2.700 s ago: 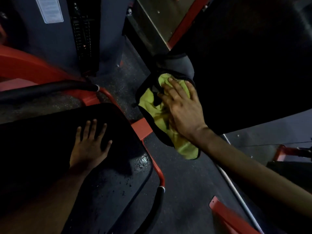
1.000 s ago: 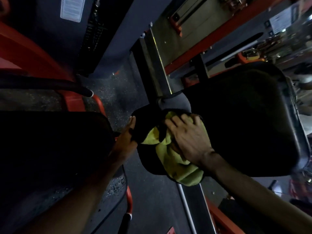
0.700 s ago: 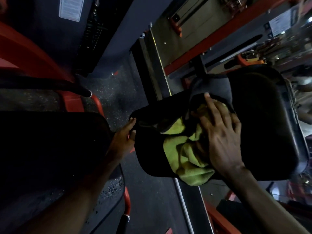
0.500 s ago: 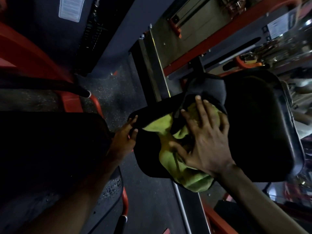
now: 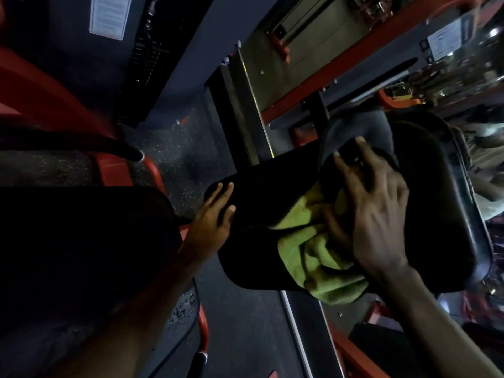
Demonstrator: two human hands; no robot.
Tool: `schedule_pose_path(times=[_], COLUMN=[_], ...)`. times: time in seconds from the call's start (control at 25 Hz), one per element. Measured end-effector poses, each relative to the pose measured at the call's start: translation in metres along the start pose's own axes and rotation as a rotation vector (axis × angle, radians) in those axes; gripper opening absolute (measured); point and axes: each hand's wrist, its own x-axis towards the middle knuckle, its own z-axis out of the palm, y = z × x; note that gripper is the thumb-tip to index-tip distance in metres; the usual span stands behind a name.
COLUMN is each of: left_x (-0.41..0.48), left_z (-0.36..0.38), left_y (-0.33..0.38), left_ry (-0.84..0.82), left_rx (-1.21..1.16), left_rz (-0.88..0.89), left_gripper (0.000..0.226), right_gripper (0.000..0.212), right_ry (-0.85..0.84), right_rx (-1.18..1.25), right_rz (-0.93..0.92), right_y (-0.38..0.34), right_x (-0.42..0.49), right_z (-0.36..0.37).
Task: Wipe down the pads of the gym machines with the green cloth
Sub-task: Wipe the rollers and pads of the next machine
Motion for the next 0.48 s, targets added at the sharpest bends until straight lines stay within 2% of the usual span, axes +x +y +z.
schedule_pose_path(times=[0.12,0.24,0.36,0.48], left_x=[-0.003,0.001,0.002,0.004], left_z=[0.003,-0.002,-0.006,0.001], left_y=[-0.003,-0.008,-0.011,-0.002], left_ry=[-0.019,0.003,-0.021,0.124], left_rx=[-0.023,0.032,-0.009,0.014], left_rz=[-0.045,-0.008,-0.038,0.005], left_gripper=[0.06,0.062,0.079,0.06], right_gripper=[0.065,0.057,0.054,0.055], right_ry=[-0.062,-0.129,-0.073,0.001], right_rx=[-0.035,-0.02,-0.007,-0.012], right_rz=[-0.082,-0.166,-0.126,0.007], right_y=[-0.028,-0.047,-0.027,0.003], right_x=[0.035,0.05,0.041,0.037], right_z=[0.025,0.049,0.033,0.002])
